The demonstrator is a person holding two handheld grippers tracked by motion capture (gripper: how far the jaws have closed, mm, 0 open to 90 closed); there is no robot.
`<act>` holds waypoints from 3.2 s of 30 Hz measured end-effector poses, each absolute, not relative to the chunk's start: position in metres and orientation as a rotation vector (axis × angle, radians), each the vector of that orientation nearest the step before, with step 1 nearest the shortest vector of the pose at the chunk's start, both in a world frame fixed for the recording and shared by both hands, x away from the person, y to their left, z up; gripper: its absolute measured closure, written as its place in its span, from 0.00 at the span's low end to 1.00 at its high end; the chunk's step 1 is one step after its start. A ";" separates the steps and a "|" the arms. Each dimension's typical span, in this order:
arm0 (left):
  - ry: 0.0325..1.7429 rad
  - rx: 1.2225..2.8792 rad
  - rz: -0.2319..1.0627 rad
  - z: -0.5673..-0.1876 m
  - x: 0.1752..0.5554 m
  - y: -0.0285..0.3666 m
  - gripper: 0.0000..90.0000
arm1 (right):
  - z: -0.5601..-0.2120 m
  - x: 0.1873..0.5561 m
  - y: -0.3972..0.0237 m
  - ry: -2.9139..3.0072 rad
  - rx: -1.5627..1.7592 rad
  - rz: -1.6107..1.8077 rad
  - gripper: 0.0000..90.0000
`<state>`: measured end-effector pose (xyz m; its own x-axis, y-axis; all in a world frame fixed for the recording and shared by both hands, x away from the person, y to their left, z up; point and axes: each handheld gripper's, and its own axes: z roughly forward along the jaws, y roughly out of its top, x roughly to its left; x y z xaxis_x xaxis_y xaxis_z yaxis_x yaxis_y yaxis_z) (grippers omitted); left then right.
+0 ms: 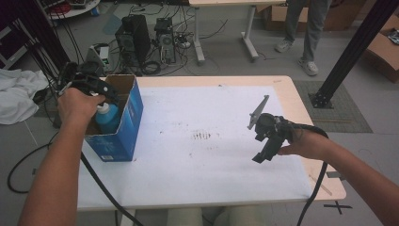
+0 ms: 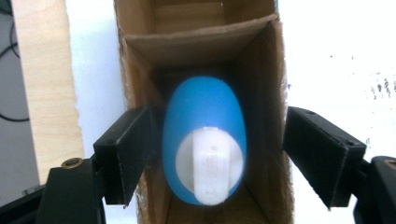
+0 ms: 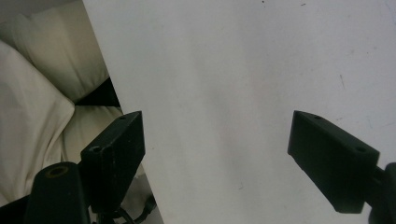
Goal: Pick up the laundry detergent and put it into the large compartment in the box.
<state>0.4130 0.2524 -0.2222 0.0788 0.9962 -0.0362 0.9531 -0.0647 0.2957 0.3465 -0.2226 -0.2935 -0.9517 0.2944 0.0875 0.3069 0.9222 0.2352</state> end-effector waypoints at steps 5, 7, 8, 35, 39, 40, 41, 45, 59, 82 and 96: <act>1.920 2.118 0.285 -0.206 0.412 0.247 0.27 | -0.292 0.346 -0.224 -3.032 -0.477 -0.391 0.21; 1.905 2.124 0.294 -0.201 0.412 0.244 0.26 | -0.291 0.345 -0.224 -3.033 -0.483 -0.389 0.21; 1.899 2.124 0.301 -0.199 0.412 0.243 0.26 | -0.291 0.345 -0.224 -3.034 -0.483 -0.393 0.21; 1.454 2.369 0.347 -0.165 0.420 0.147 0.21 | -0.287 0.343 -0.228 -3.041 -0.490 -0.404 0.21; 1.331 2.438 0.329 -0.163 0.423 0.123 0.21 | -0.287 0.343 -0.229 -3.040 -0.499 -0.403 0.21; 1.331 2.438 0.329 -0.163 0.423 0.123 0.21 | -0.286 0.343 -0.229 -3.041 -0.503 -0.402 0.21; 1.299 2.456 0.323 -0.162 0.423 0.118 0.21 | -0.286 0.343 -0.229 -3.039 -0.504 -0.403 0.21; 1.172 2.520 0.300 -0.165 0.424 0.095 0.21 | -0.286 0.344 -0.229 -3.040 -0.507 -0.399 0.21; 0.869 2.653 0.259 -0.179 0.422 0.060 0.22 | -0.286 0.348 -0.227 -3.039 -0.506 -0.404 0.21; 0.646 2.796 0.228 -0.203 0.437 0.003 0.22 | -0.286 0.356 -0.228 -3.027 -0.519 -0.391 0.21; 0.609 2.816 0.232 -0.211 0.439 -0.005 0.22 | -0.287 0.356 -0.229 -3.024 -0.521 -0.396 0.21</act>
<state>0.4393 -0.0052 -0.2109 0.8999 0.4241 0.1018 0.3841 -0.8812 0.2755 0.3561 -0.2287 -0.2873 -0.9421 0.3232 0.0891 0.3352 0.9105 0.2420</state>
